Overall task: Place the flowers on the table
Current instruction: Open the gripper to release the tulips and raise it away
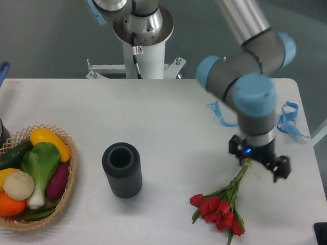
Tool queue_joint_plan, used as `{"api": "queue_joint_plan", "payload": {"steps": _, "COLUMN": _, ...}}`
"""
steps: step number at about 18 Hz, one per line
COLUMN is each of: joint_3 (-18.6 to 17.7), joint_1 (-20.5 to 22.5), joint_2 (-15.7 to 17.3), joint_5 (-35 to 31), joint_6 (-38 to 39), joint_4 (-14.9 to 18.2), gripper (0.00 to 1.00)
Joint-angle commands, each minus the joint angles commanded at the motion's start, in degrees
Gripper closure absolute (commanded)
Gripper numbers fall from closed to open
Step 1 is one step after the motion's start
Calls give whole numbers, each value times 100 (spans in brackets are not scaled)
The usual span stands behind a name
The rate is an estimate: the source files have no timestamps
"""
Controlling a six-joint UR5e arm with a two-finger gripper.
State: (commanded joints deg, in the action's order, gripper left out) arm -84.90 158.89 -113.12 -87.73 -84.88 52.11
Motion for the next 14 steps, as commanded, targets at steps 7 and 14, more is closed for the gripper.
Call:
{"api": "queue_joint_plan", "payload": {"steps": 7, "joint_3": -316, "joint_1": 880, "joint_2": 509, "joint_5": 775, "joint_6": -1731, "joint_4": 282, "gripper": 0}}
{"api": "queue_joint_plan", "payload": {"steps": 14, "joint_3": -483, "joint_1": 1013, "joint_2": 704, "joint_5": 802, "joint_6": -2006, "joint_4": 458, "gripper": 0}}
